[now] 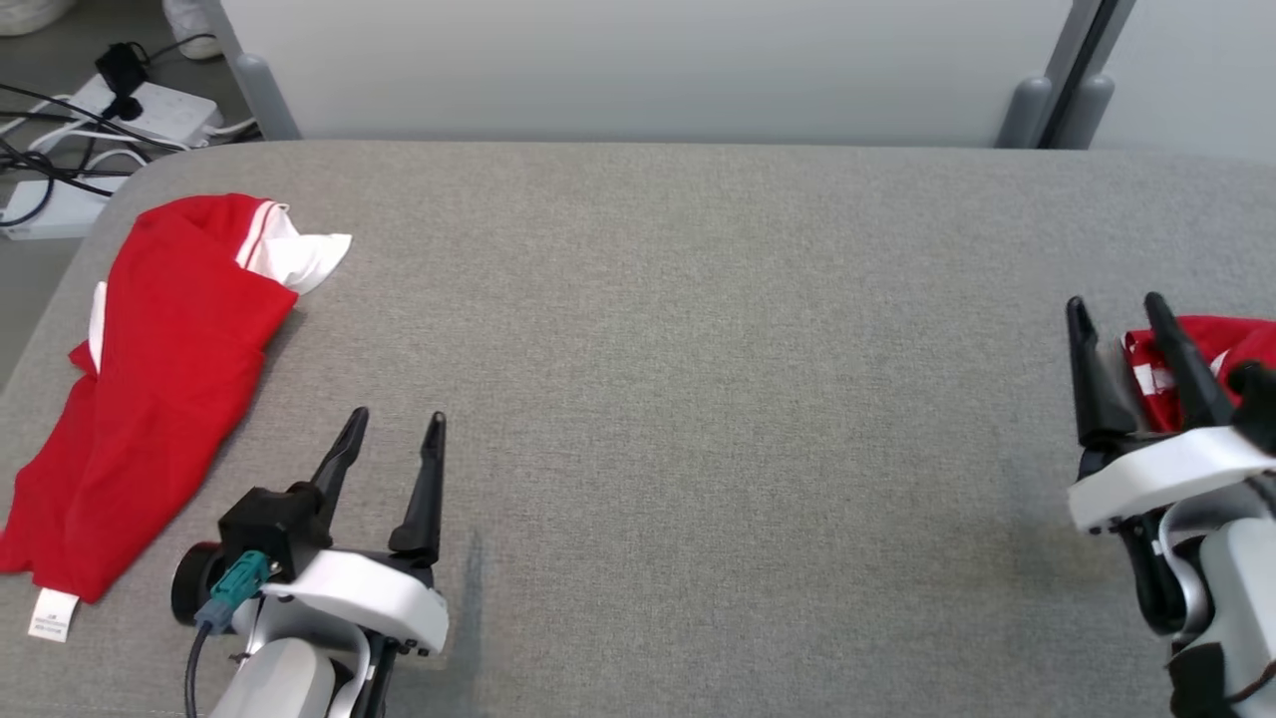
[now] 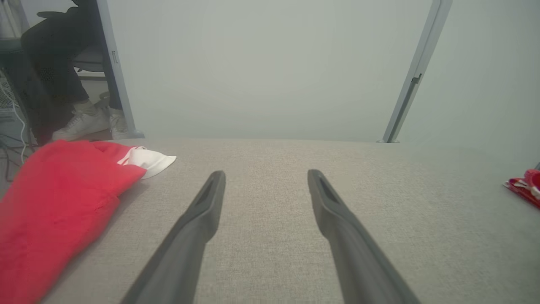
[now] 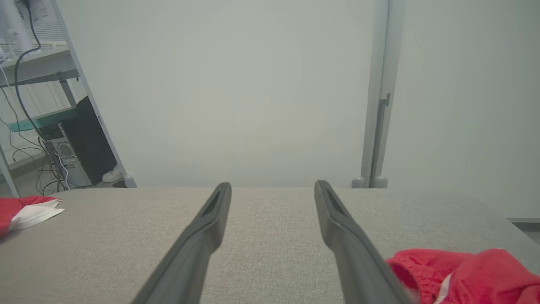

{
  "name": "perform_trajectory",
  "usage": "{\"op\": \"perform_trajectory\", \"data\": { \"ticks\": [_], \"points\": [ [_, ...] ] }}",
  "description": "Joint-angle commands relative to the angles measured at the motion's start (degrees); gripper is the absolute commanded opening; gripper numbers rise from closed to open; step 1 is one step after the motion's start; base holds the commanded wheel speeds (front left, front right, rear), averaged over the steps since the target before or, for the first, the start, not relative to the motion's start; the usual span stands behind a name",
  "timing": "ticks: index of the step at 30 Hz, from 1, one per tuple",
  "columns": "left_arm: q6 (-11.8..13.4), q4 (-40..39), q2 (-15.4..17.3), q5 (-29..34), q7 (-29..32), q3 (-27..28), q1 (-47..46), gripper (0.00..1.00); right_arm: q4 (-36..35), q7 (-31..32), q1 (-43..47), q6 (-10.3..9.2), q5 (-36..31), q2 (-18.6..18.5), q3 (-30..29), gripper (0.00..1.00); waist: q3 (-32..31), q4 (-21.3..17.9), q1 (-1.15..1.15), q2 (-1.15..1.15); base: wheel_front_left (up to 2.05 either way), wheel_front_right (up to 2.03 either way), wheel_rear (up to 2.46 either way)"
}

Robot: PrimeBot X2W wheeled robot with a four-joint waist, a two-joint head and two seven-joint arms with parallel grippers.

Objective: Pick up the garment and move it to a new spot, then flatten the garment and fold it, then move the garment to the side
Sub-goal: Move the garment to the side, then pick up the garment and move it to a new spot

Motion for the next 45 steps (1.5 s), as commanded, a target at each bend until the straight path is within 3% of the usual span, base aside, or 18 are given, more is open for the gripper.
{"op": "perform_trajectory", "data": {
  "ticks": [1,18,34,39,45],
  "points": [
    [0.83,-0.96,1.33,-0.09,-0.69,2.84,-0.54,1.0,-2.63,-0.25,1.07,0.07,-1.96,0.03,0.31,1.0,-0.93,0.57,0.0,0.0,0.0,0.0,0.0],
    [0.38,-1.16,-1.64,5.52,-0.75,12.27,7.2,1.0,-14.1,3.11,15.14,0.07,-9.02,6.86,-4.01,1.0,-4.02,-1.46,0.0,0.0,0.0,0.0,0.0],
    [-3.3,-0.27,-5.12,10.43,-0.75,17.31,9.18,1.0,-17.19,4.1,18.98,0.07,-9.99,7.67,-5.81,1.0,-4.43,-1.32,0.0,0.0,0.0,0.0,0.0],
    [-4.14,0.31,-6.02,11.33,-0.75,17.99,8.81,1.0,-17.36,4.37,19.19,0.07,-9.97,7.67,-5.0,1.0,-4.28,0.38,0.0,0.0,0.0,0.0,0.0],
    [-4.66,0.4,-6.95,12.13,-0.75,18.8,8.24,1.0,-17.02,4.49,18.6,0.07,-9.79,7.43,-3.57,1.0,-3.33,6.17,0.0,0.0,0.0,0.0,0.0]
  ]
}}
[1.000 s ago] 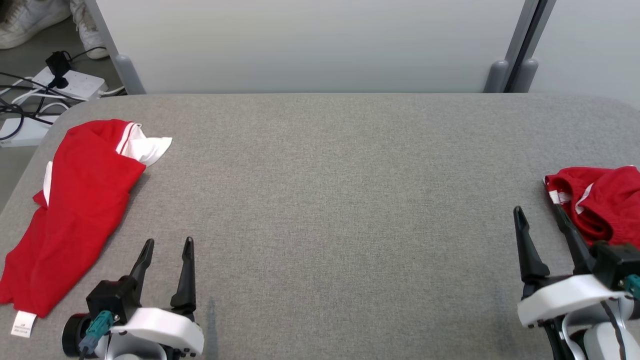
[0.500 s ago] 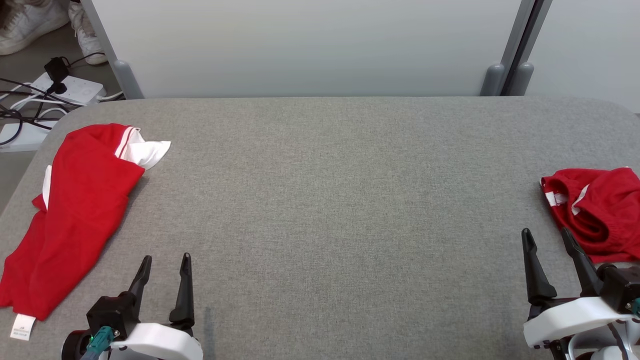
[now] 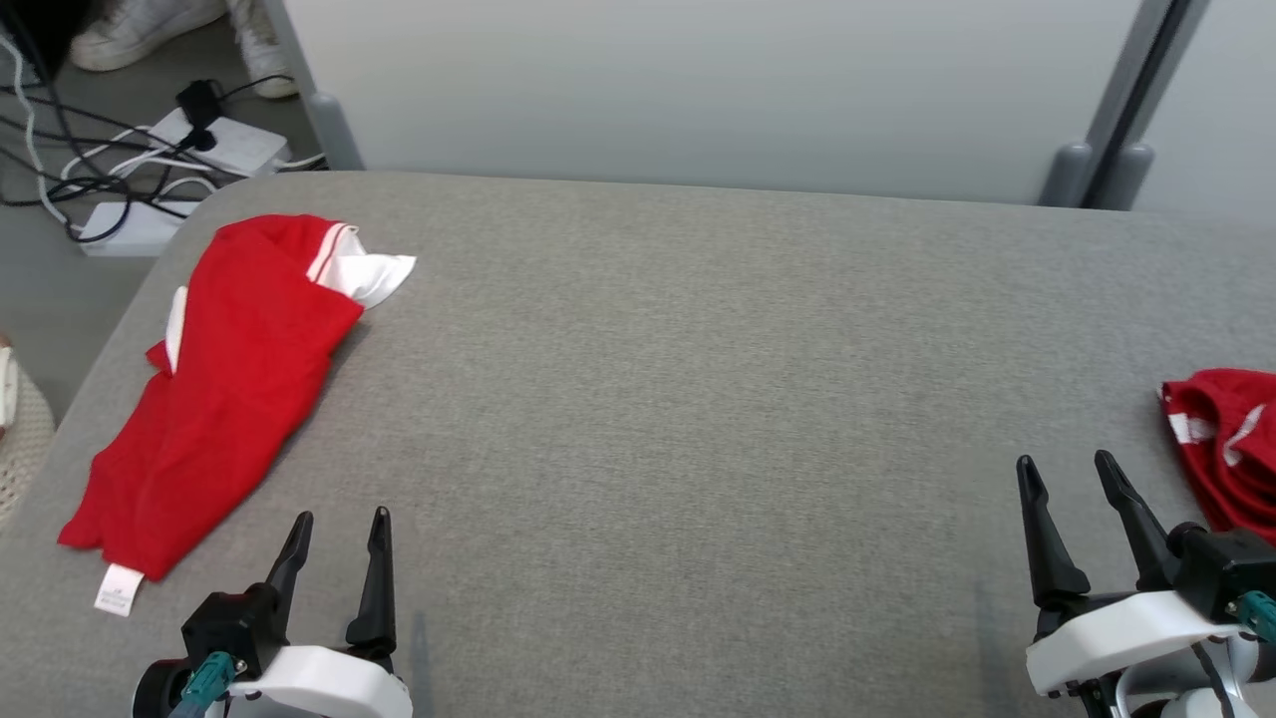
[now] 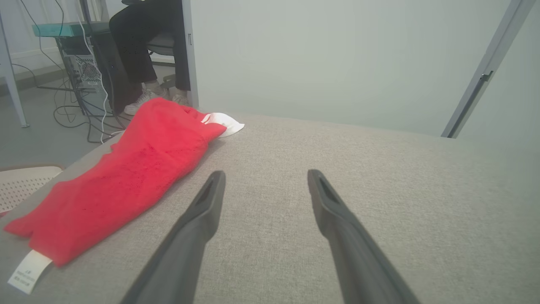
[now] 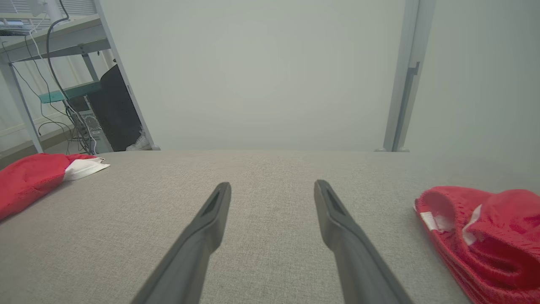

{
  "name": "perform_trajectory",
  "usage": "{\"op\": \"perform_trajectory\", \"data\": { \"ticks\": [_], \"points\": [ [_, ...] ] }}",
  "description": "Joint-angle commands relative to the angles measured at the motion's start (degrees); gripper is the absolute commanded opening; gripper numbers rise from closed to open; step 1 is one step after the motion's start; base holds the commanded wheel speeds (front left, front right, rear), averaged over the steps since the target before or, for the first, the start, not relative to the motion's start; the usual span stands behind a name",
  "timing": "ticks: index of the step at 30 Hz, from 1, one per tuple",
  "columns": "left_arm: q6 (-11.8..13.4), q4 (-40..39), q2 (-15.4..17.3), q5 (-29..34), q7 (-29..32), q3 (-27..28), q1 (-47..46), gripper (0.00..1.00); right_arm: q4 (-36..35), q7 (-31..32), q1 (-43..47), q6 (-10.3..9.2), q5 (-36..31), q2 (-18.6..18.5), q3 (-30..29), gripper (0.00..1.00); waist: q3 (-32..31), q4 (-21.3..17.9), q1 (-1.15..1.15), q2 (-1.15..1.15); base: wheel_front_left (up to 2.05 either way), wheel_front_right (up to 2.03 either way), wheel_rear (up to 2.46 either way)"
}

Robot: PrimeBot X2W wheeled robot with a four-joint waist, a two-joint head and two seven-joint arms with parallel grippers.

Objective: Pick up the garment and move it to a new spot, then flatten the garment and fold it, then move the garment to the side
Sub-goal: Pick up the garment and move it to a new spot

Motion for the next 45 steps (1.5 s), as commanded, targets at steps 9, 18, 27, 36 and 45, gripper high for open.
{"op": "perform_trajectory", "data": {
  "ticks": [9,18,27,36,45],
  "points": [
    [-1.13,-0.31,-0.26,0.81,-0.6,4.21,-2.31,1.0,-0.36,0.65,-2.75,0.07,-0.22,-0.91,3.29,1.0,2.11,14.12,0.0,0.0,0.0,0.0,0.0],
    [-1.57,0.48,-0.93,0.53,-0.6,5.98,-2.9,1.0,0.31,0.96,-4.66,0.07,-0.28,-0.51,4.98,1.0,3.85,21.19,0.0,0.0,0.0,0.0,0.0],
    [-3.12,4.14,-1.19,-0.23,-0.6,8.75,-4.47,1.0,1.9,0.95,-6.55,0.07,-0.36,-0.3,7.22,1.0,5.36,20.57,0.0,0.0,0.0,0.0,0.0],
    [-6.38,12.77,6.22,-1.88,1.25,8.27,-17.53,1.0,1.43,1.75,-8.07,0.07,-0.65,-0.71,7.23,1.0,9.6,15.07,0.0,0.0,0.0,0.0,0.0],
    [-7.42,21.34,15.12,-6.83,6.29,2.96,-34.79,1.0,-0.09,2.47,-11.37,0.07,-1.49,-0.71,8.79,1.0,15.43,10.09,0.0,0.0,0.0,0.0,0.0]
  ]
}}
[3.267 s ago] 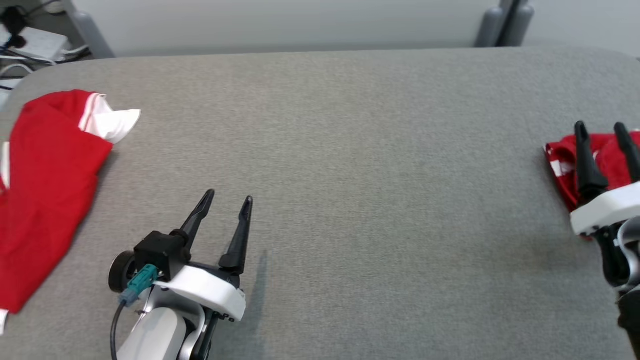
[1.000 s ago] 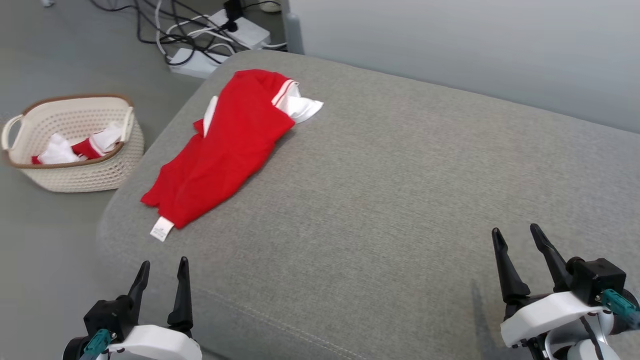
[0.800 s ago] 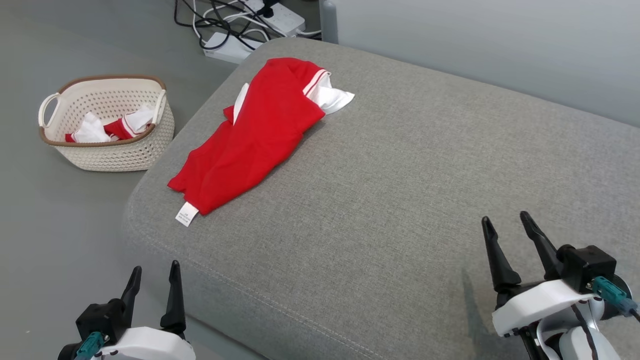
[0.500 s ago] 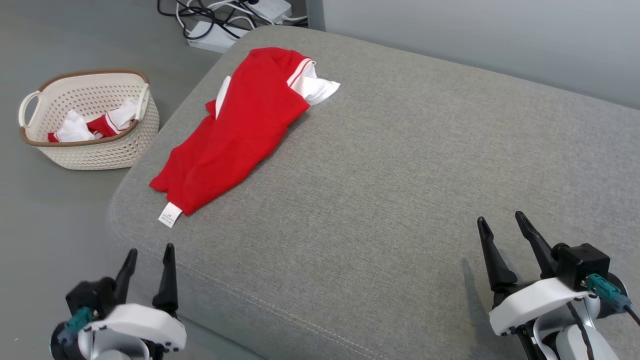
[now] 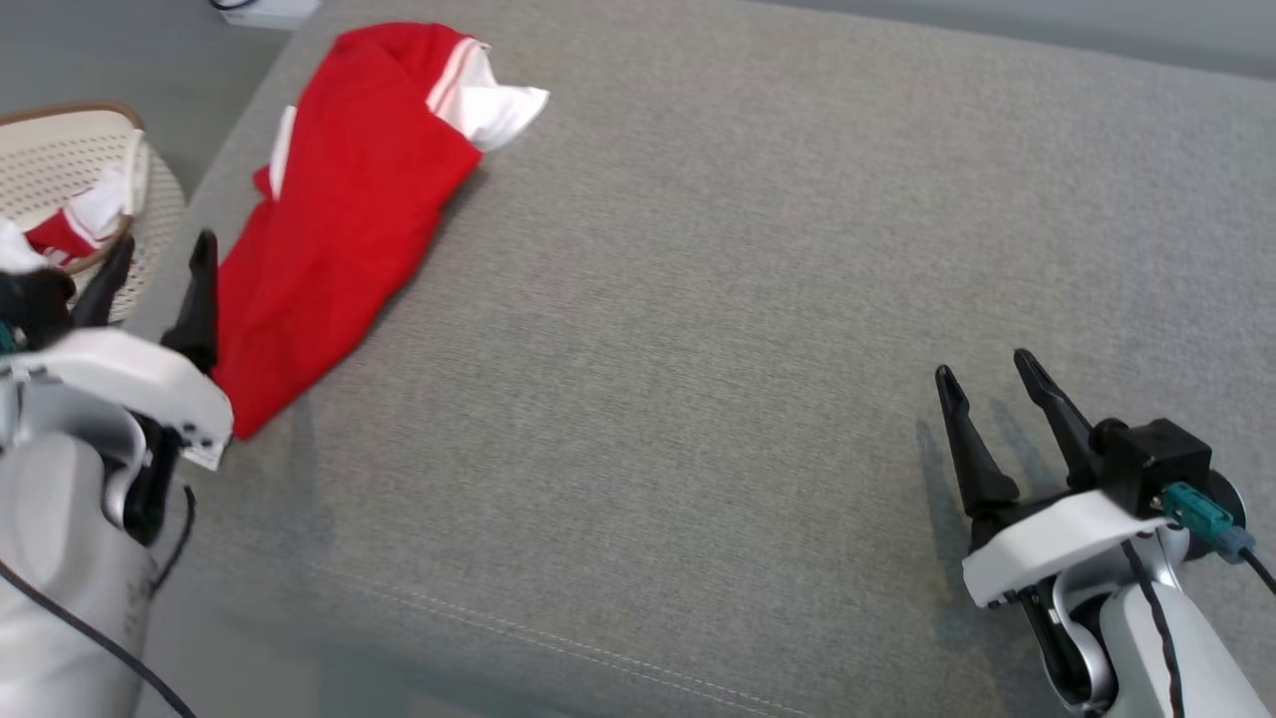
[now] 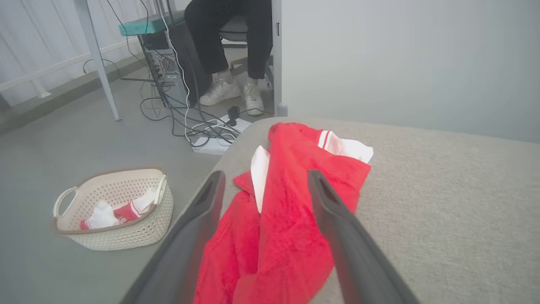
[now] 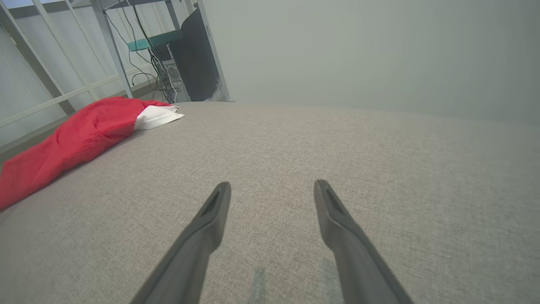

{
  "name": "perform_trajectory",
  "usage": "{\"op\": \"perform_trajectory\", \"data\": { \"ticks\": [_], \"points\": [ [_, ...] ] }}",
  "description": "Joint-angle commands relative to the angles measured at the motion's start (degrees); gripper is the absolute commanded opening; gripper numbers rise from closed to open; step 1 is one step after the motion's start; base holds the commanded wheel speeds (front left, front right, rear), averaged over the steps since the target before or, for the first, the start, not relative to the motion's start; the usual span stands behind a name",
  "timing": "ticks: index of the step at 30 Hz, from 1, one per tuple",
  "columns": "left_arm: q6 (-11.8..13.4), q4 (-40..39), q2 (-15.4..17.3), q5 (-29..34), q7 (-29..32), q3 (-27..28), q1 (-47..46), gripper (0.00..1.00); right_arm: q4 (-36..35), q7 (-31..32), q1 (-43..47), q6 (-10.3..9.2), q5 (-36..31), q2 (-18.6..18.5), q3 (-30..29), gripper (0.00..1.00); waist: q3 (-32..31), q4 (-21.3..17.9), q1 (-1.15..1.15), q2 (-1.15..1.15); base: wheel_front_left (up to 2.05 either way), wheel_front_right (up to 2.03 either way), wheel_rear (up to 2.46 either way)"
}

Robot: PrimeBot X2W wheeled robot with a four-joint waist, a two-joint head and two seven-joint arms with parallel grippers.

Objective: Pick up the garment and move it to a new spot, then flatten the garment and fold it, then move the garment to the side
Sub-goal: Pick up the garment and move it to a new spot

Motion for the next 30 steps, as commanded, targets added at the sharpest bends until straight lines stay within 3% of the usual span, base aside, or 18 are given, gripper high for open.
{"op": "perform_trajectory", "data": {
  "ticks": [1,8,9,22,30],
  "points": [
    [-0.37,-0.38,4.41,-1.85,0.71,-0.35,-3.79,1.0,-1.87,0.03,-1.91,0.07,-0.89,-0.08,1.82,1.0,2.51,-2.54,0.0,0.0,0.0,0.0,0.0],
    [-0.39,2.86,12.6,-11.18,5.94,-9.67,-11.69,1.0,-2.15,-0.02,-5.54,0.07,-1.63,0.47,3.51,1.0,6.99,-6.23,0.0,0.0,0.0,0.0,0.0],
    [-0.4,3.85,14.99,-15.42,7.73,-12.77,-13.95,1.0,-2.31,-0.05,-6.7,0.07,-2.1,0.74,3.87,1.0,8.71,-7.65,0.0,0.0,0.0,0.0,0.0],
    [-0.4,5.72,23.12,-34.16,13.54,-21.44,-15.36,1.0,-3.77,-0.56,-9.94,0.07,-3.63,1.66,5.62,1.0,14.37,-13.71,0.0,0.0,0.0,0.0,0.0],
    [-0.4,13.62,24.87,-34.99,13.84,-23.99,-16.66,1.0,-4.8,-0.23,-10.75,0.07,-3.88,1.93,5.71,1.0,16.04,-16.67,0.0,0.0,0.0,0.0,0.0]
  ]
}}
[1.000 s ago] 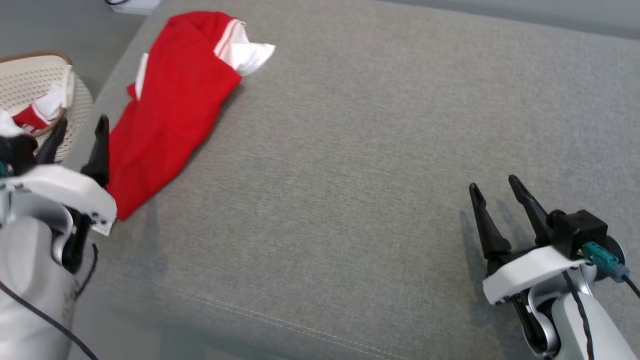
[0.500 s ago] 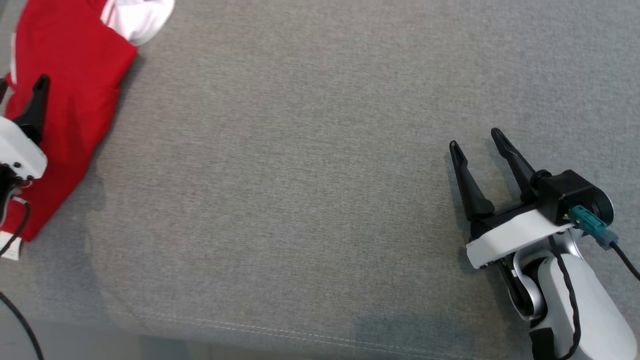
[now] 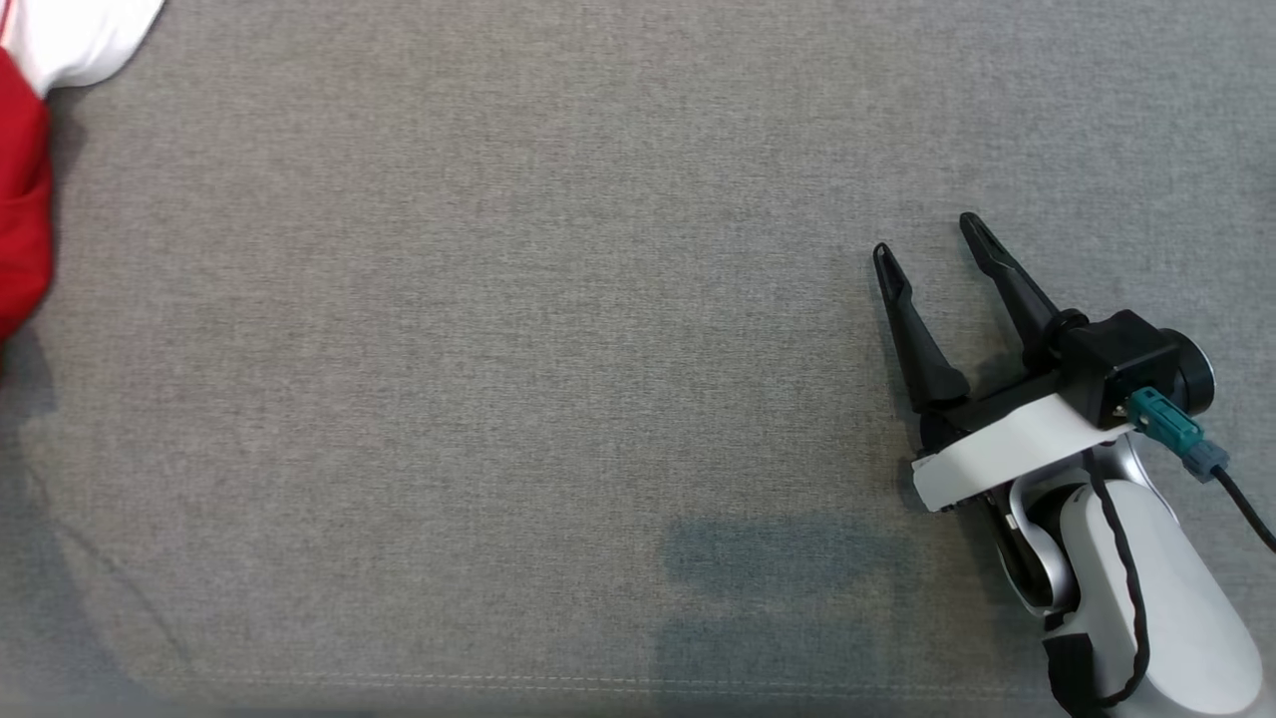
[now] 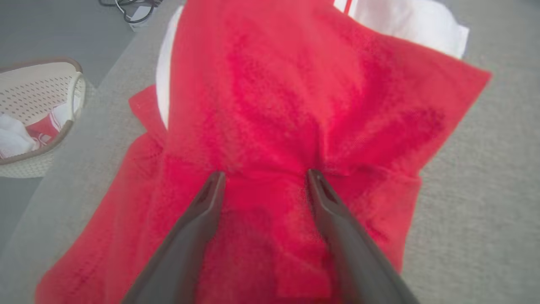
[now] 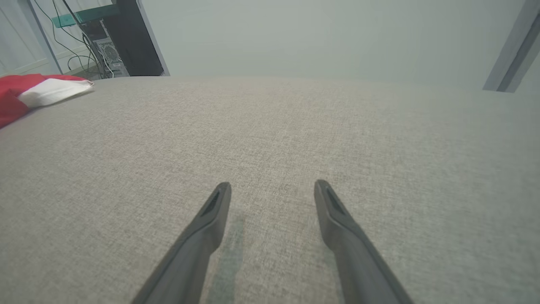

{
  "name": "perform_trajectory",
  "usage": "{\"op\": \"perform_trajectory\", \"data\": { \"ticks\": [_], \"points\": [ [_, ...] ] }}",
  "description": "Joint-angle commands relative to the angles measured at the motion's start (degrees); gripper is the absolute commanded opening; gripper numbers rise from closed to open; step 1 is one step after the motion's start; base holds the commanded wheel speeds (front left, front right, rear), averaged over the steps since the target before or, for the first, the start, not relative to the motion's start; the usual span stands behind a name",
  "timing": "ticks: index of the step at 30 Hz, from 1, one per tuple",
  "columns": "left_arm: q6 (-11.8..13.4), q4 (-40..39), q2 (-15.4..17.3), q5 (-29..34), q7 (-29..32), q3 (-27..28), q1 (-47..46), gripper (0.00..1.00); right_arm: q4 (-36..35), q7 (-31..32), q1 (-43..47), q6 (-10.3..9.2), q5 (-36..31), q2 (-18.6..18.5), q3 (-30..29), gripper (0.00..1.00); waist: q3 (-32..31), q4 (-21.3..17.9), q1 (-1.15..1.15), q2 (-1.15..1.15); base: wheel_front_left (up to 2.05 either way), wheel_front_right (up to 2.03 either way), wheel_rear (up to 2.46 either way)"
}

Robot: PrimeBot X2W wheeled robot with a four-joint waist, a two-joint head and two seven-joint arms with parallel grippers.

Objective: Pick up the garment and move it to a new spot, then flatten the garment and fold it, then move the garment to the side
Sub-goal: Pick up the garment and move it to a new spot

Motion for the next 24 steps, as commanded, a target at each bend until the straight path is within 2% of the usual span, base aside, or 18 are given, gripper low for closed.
{"op": "perform_trajectory", "data": {
  "ticks": [1,2,3,4,8,15,18,24],
  "points": [
    [-0.23,1.35,3.25,0.5,0.06,1.06,-2.12,1.0,-1.74,-0.23,-0.29,0.07,-0.44,0.8,0.72,1.0,0.41,-0.74,0.0,0.0,0.0,0.0,0.0],
    [-0.23,1.98,2.89,0.71,-0.19,0.7,-2.48,1.0,-1.77,-0.31,-0.19,0.07,-0.4,0.84,0.63,1.0,0.36,-0.89,0.0,0.0,0.0,0.0,0.0],
    [-0.23,2.49,2.52,0.93,-0.4,0.29,-2.83,0.59,-1.76,-0.38,-0.13,0.07,-0.35,0.89,0.61,1.0,0.27,-1.01,0.0,0.0,0.0,0.0,0.0],
    [-0.23,2.95,2.2,1.08,-0.7,-0.03,-3.13,0.0,-1.67,-0.5,-0.13,0.07,-0.32,0.94,0.63,1.0,0.05,-1.17,0.0,0.0,0.0,0.0,0.0],
    [-0.23,3.55,1.35,1.54,-0.48,-1.85,-3.99,0.0,-1.07,-1.32,-0.07,0.07,0.14,1.31,0.42,1.0,-1.27,-1.59,0.0,0.0,0.0,0.0,0.0],
    [-0.23,-4.02,1.31,1.26,-5.68,-4.92,-5.47,0.0,1.57,-3.52,0.19,0.07,1.77,1.77,-0.01,1.0,-4.85,-2.08,0.0,0.0,0.0,0.0,0.0],
    [-0.23,-9.29,-0.17,1.1,-9.33,-6.78,-5.83,0.0,2.43,-4.17,0.71,0.07,2.33,1.86,-0.67,1.0,-6.29,-2.25,0.0,0.0,0.0,0.0,0.0],
    [-0.23,-17.35,-5.38,1.81,-13.79,-11.72,-4.84,0.0,3.58,-4.98,1.44,0.07,2.89,1.95,-1.68,1.0,-8.77,-2.92,0.0,0.0,0.0,0.0,0.0]
  ]
}}
